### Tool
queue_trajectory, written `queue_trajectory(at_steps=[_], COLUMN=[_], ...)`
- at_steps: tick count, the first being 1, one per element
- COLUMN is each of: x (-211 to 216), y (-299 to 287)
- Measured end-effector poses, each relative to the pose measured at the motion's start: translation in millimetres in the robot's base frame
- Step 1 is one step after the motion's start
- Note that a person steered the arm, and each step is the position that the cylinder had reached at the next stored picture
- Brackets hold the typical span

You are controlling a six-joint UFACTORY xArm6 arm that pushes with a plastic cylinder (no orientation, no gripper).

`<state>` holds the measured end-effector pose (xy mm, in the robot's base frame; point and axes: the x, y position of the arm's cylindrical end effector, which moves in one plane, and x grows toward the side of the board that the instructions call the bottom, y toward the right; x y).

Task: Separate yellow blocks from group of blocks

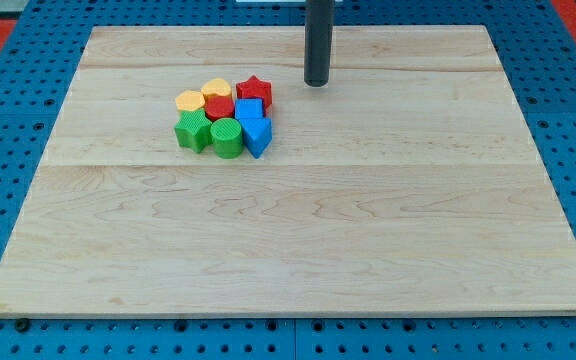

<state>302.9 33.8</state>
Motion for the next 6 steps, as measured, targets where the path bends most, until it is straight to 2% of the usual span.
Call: queue_trajectory(at_steps=[2, 4, 6], x=[8, 31, 54], y=[-52, -159, -165])
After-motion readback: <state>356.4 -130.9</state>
